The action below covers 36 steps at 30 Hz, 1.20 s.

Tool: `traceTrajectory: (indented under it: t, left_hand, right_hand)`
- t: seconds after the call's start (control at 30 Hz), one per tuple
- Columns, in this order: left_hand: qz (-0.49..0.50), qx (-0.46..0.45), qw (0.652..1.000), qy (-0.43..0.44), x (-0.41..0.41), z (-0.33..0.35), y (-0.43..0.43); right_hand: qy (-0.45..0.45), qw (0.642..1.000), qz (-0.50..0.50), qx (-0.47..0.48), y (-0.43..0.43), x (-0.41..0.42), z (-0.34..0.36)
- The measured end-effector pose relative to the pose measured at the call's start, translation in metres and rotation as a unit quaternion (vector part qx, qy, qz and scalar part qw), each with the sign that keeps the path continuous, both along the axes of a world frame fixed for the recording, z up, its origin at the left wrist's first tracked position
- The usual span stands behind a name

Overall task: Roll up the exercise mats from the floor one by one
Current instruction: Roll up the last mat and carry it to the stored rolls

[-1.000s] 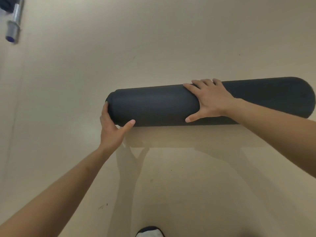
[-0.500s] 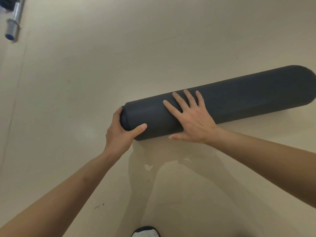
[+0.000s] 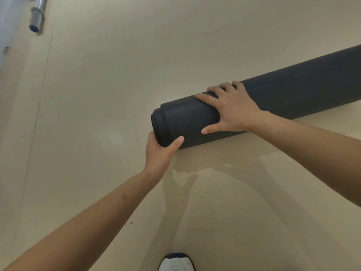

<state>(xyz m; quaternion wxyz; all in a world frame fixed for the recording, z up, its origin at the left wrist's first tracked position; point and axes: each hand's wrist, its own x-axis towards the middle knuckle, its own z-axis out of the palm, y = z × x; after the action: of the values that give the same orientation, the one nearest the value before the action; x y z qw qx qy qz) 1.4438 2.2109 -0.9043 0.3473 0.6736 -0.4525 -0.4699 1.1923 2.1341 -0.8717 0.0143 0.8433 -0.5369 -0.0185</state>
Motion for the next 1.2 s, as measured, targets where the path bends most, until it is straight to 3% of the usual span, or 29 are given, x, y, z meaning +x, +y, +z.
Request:
traceTrajectory:
  t: [0.13, 0.27, 0.47, 0.6, 0.8, 0.93, 1.2]
  left_hand:
    - [0.009, 0.003, 1.000, -0.012, -0.002, -0.006, -0.012]
    - [0.054, -0.024, 0.998, 0.002, -0.010, 0.012, -0.030]
    - [0.084, 0.014, 0.996, 0.012, -0.031, 0.076, -0.004]
    - [0.067, 0.010, 0.997, -0.040, -0.033, 0.152, 0.022]
    - [0.027, -0.016, 0.992, -0.126, -0.039, 0.312, 0.046]
    - [0.029, -0.013, 0.985, -0.168, -0.052, 0.411, 0.054]
    - [0.086, 0.092, 0.970, -0.209, -0.073, 0.525, 0.102]
  right_hand:
    - [-0.021, 0.999, -0.030, -0.014, -0.006, -0.001, -0.003]
    - [-0.100, 0.982, -0.160, -0.025, 0.007, 0.007, -0.003]
    - [-0.187, 0.952, -0.240, 0.022, 0.052, 0.039, 0.043]
    - [-0.258, 0.929, -0.259, 0.052, 0.087, 0.038, 0.109]
    - [-0.455, 0.823, -0.320, 0.112, 0.135, 0.042, 0.240]
    - [-0.534, 0.747, -0.351, 0.182, 0.172, 0.056, 0.324]
    - [-0.565, 0.688, -0.350, 0.290, 0.235, 0.088, 0.425]
